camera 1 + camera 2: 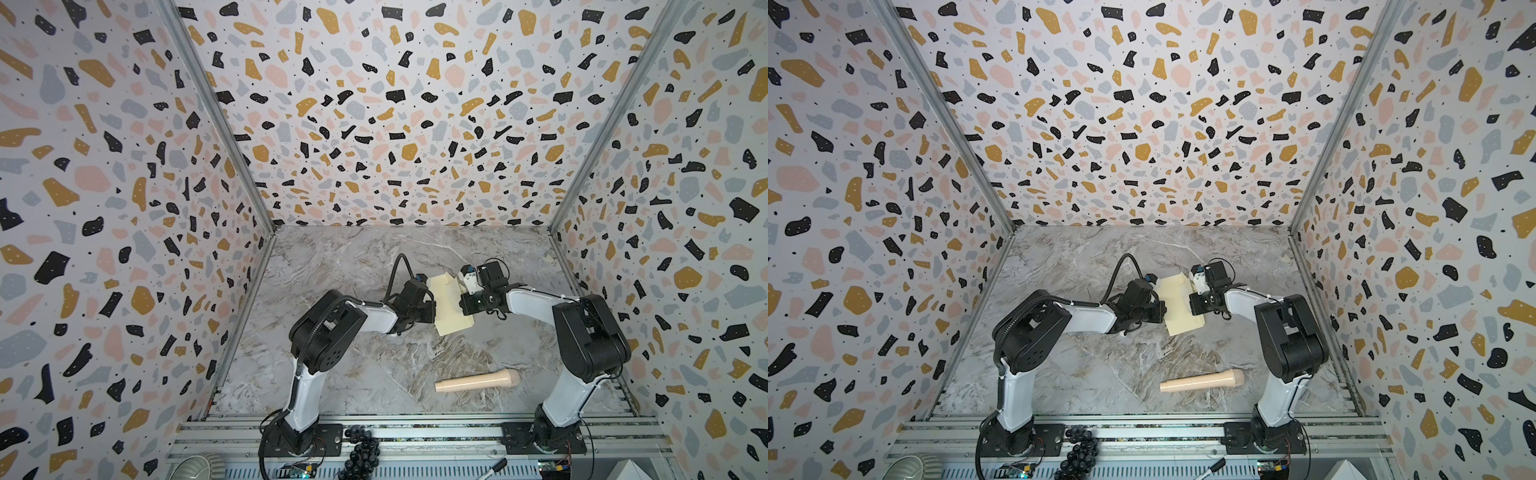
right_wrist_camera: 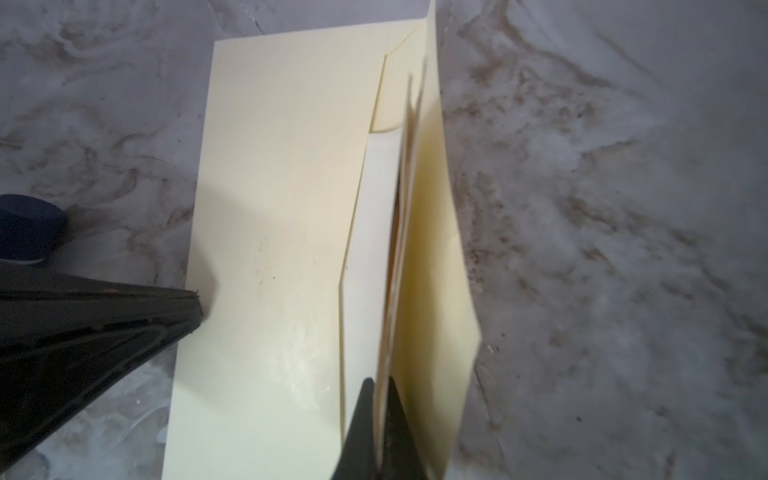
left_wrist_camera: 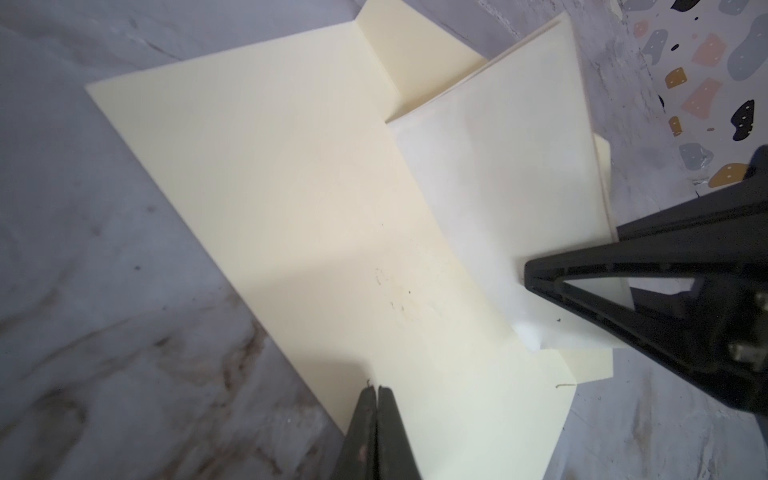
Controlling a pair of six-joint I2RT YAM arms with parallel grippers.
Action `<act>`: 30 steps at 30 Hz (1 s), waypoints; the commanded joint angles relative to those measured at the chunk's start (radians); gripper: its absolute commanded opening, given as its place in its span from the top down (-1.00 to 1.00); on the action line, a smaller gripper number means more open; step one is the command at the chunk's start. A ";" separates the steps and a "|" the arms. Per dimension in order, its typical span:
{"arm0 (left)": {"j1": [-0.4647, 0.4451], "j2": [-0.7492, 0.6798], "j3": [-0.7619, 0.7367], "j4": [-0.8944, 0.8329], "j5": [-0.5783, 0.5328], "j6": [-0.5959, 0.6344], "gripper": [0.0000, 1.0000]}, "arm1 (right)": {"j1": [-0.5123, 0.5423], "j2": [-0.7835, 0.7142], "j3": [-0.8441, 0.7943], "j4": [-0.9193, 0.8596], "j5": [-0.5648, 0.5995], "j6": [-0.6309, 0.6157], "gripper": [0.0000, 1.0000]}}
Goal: Place the letter into the envelope and seal it
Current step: 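Push the letter down into the yellow envelope with the right gripper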
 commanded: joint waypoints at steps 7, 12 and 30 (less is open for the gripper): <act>-0.007 0.028 0.016 -0.022 -0.021 0.034 0.90 | 0.006 0.043 0.082 -0.078 -0.047 -0.042 1.00; -0.006 0.030 0.021 -0.028 -0.024 0.039 0.90 | 0.015 0.066 0.107 -0.105 -0.055 -0.051 1.00; -0.006 -0.013 0.020 -0.047 -0.060 0.066 0.85 | 0.029 0.008 0.172 -0.190 -0.005 -0.003 0.30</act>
